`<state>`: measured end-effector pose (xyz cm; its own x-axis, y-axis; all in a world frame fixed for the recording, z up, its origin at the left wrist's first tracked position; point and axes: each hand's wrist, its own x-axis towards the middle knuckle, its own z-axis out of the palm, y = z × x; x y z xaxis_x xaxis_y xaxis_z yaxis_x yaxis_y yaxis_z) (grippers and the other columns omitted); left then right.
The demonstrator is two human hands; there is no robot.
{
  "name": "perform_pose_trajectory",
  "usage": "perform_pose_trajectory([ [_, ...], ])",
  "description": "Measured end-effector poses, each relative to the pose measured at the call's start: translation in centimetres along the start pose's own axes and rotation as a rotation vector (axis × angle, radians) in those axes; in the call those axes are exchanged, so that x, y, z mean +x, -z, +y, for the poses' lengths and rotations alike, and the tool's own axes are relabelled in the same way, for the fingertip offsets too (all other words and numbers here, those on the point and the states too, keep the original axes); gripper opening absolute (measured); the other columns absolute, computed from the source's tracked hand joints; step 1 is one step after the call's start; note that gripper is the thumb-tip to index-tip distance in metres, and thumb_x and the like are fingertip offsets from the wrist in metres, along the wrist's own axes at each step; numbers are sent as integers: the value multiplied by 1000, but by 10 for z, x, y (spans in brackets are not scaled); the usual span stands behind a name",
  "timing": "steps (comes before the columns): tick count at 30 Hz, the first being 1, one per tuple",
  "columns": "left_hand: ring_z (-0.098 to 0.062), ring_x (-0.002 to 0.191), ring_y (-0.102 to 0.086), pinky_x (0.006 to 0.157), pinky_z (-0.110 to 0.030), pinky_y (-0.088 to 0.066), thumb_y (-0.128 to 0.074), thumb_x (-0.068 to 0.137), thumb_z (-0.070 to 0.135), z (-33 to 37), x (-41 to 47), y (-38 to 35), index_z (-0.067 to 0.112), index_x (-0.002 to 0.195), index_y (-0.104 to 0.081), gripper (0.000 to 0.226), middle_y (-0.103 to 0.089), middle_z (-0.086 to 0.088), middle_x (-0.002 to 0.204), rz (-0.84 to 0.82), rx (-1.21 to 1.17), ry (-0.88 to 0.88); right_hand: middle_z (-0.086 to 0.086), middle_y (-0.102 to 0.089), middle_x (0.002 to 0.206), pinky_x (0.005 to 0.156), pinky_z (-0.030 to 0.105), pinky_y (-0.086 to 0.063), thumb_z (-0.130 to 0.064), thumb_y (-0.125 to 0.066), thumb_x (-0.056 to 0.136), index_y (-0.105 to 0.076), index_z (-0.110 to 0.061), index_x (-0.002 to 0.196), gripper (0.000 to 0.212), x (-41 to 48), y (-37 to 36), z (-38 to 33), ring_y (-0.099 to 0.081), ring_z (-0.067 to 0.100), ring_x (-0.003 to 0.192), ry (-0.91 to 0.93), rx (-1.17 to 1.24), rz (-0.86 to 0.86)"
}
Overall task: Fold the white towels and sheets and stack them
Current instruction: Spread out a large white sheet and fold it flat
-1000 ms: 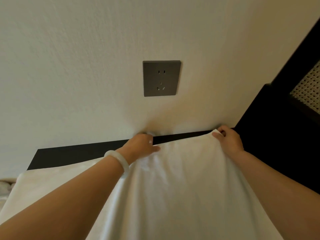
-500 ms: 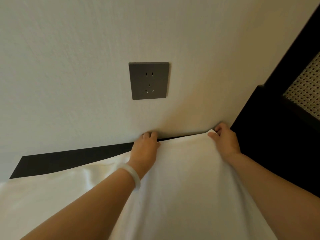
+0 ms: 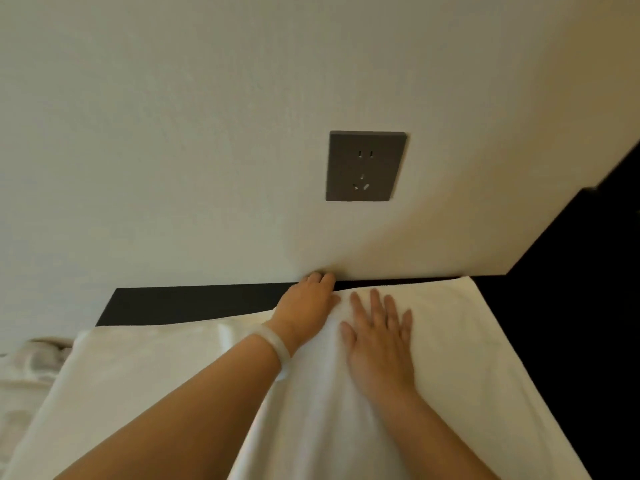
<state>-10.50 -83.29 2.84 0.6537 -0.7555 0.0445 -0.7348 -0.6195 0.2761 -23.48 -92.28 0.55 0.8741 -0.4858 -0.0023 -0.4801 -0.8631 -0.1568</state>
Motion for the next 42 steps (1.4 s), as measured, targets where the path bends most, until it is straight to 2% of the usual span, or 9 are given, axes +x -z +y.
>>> perform_pose_trajectory([
  [4,-25,75,-52,58,-29,-36,-53,99,31,-44,-28,35,17,102,-46,17,-53,4,82,-194,-168,22,1,7,166,120,53,9,-56,-15,101,1,-35,157,62,5,0,4,7,24,153,-27,-70,-24],
  [9,-24,88,-58,78,-35,-49,-59,96,27,-81,-68,60,18,98,-50,13,-62,-2,100,-212,-240,81,4,4,166,119,57,7,-46,-22,103,-3,-29,158,61,11,6,-8,7,27,152,-112,-63,-107],
  [13,-23,98,-59,87,-38,-51,-60,94,27,-90,-77,64,18,101,-55,12,-61,-3,113,-241,-262,119,7,1,166,121,53,3,-39,-19,103,-5,-19,158,61,9,2,-31,3,22,153,-111,-28,-24],
  [18,-15,78,-52,61,-24,-37,-69,86,27,-105,-78,76,24,96,-51,20,-55,5,94,-387,-203,131,6,-2,166,122,51,4,-50,-18,101,-7,-22,158,65,8,2,-31,3,20,153,-114,-19,-1],
  [23,-11,70,-48,59,-23,-33,-72,84,39,-118,-74,87,22,83,-56,23,-54,5,86,-541,-46,115,4,-6,166,122,48,2,-50,-21,101,-11,-19,158,66,7,2,-33,-2,19,152,-136,-23,28],
  [29,-16,66,-43,55,-25,-32,-58,94,22,-148,-76,87,18,75,-40,26,-48,3,76,-366,-64,150,3,-5,166,123,44,4,-51,-21,101,-9,-10,158,71,8,2,-34,-1,16,152,-161,-21,39],
  [32,-14,66,-45,57,-24,-34,-63,92,30,-160,-85,82,21,75,-43,28,-53,2,80,-301,-157,173,2,-4,166,123,43,5,-52,-21,101,-7,-10,158,72,8,3,-34,0,15,152,-161,-30,28],
  [37,-13,59,-39,56,-26,-30,-62,92,44,-185,-96,96,20,65,-40,43,-44,5,67,-403,-108,185,1,-1,166,123,43,5,-52,-19,101,-5,-11,158,72,8,4,-35,2,15,152,-155,-45,12],
  [42,-17,67,-46,54,-26,-29,-56,98,39,-187,-81,93,21,64,-39,42,-45,8,68,-176,-88,127,0,-4,166,123,40,4,-56,-23,100,-7,-14,158,74,17,2,-20,1,14,152,-133,-35,22],
])
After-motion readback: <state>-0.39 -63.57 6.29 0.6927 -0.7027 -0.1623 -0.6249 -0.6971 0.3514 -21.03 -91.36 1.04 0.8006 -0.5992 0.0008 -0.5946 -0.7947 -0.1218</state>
